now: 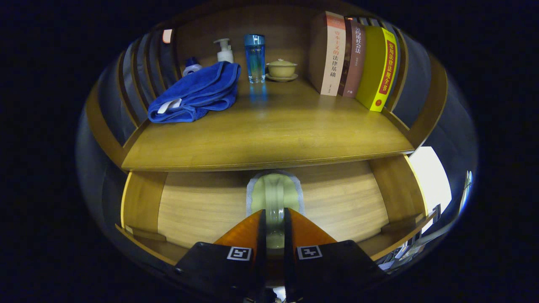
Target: Pull open the drawer, take out the items inside it, and place them on the countertop above the cabinet.
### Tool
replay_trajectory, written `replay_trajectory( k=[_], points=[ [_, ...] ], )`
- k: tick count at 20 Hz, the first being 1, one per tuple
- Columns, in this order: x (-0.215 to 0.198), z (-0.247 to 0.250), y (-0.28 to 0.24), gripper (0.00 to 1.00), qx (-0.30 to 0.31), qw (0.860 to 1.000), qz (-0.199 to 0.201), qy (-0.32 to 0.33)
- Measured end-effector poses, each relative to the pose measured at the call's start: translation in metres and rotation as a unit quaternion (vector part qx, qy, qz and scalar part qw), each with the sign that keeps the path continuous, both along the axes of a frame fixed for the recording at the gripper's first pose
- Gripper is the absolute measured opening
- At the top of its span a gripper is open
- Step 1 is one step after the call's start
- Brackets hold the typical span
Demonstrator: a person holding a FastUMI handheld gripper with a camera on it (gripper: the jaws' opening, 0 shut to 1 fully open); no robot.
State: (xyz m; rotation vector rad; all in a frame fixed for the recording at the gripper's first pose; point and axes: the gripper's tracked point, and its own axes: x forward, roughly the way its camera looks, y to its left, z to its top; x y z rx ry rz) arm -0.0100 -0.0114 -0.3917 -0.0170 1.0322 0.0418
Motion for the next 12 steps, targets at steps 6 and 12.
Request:
replay_trajectory(
  k=[6,12],
  points=[
    [-0.001,0.036,-0.002,0.26,-0.001,1.0,0.012,-0.013],
    [0.007,0.064,0.006,0.26,-0.002,1.0,0.028,-0.013]
  ],
)
